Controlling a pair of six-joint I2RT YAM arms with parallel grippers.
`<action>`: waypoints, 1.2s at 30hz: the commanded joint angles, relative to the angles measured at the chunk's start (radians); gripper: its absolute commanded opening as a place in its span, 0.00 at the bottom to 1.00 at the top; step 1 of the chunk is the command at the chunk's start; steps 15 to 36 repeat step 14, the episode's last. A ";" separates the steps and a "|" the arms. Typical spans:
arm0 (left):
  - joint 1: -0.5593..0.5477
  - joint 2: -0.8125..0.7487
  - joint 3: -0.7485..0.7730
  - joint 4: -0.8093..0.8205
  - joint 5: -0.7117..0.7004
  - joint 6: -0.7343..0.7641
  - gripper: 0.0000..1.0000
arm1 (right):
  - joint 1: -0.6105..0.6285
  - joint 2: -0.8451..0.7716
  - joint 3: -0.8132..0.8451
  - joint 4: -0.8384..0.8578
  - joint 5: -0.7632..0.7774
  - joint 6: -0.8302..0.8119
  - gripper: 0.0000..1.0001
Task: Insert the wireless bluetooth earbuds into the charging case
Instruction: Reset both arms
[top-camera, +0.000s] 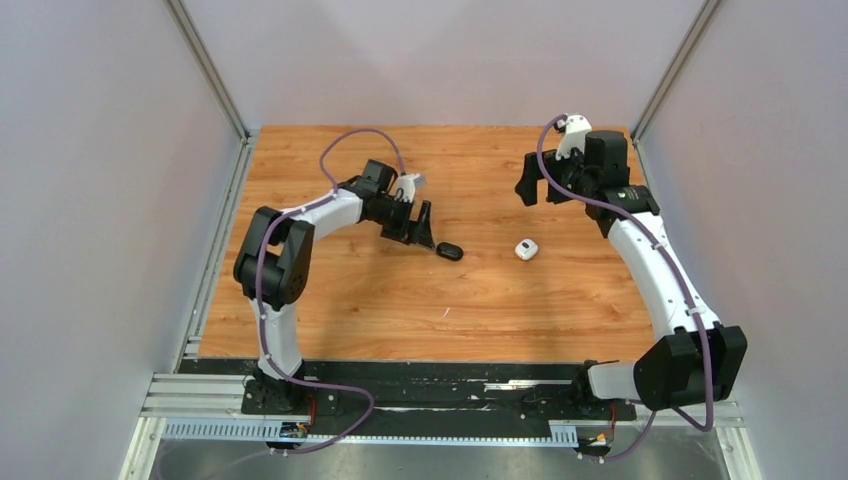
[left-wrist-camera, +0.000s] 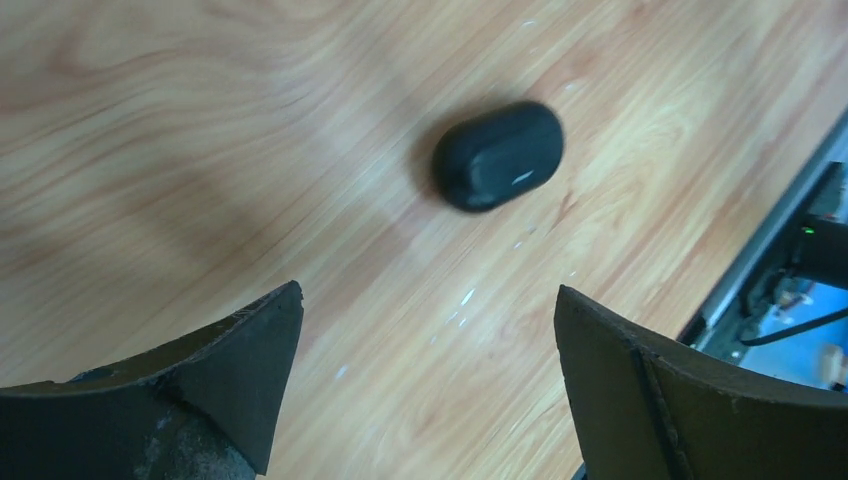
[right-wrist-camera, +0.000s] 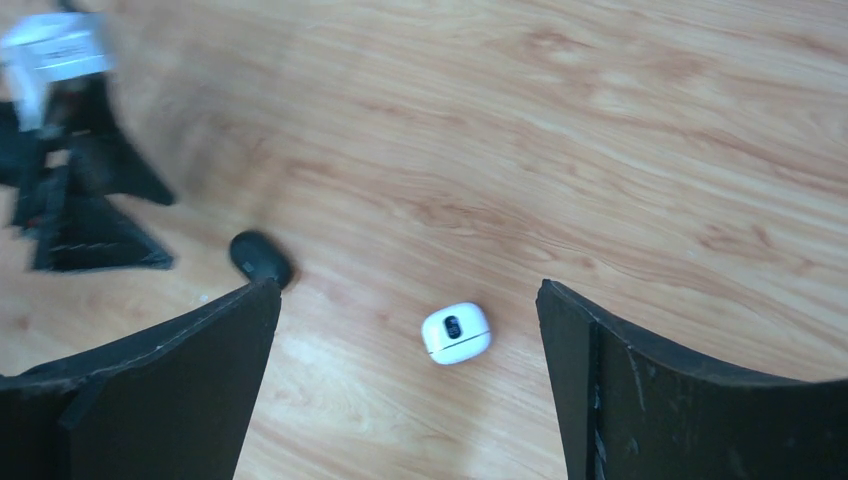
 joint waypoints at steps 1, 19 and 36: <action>0.088 -0.228 0.003 -0.157 -0.174 0.187 1.00 | 0.001 0.016 0.066 -0.004 0.282 0.120 1.00; 0.205 -0.664 -0.105 0.044 -0.480 0.368 1.00 | 0.002 0.001 0.082 0.026 0.253 0.165 1.00; 0.205 -0.664 -0.105 0.044 -0.480 0.368 1.00 | 0.002 0.001 0.082 0.026 0.253 0.165 1.00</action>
